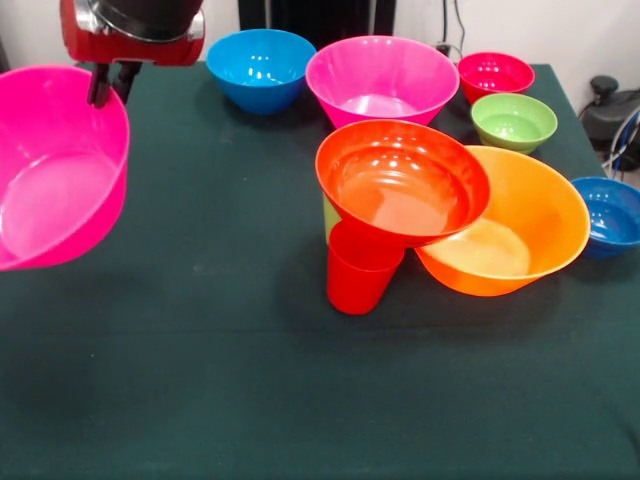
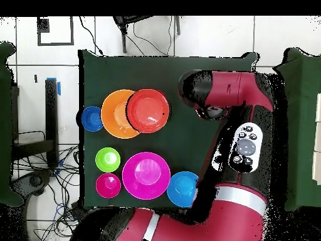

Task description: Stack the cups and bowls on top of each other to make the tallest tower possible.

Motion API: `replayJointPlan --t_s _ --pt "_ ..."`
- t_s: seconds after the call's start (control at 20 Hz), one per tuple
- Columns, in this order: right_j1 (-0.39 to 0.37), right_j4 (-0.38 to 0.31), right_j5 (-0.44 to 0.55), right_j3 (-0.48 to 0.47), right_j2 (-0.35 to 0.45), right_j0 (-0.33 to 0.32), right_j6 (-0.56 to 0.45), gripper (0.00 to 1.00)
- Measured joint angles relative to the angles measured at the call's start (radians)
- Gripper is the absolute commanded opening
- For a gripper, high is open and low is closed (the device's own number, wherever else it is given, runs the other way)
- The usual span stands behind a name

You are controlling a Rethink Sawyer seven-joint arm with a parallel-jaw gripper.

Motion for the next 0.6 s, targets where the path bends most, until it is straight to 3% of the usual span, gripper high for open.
replayJointPlan --t_s 0.6 --pt "-0.058 0.065 -0.019 0.005 0.0 0.029 0.065 0.0"
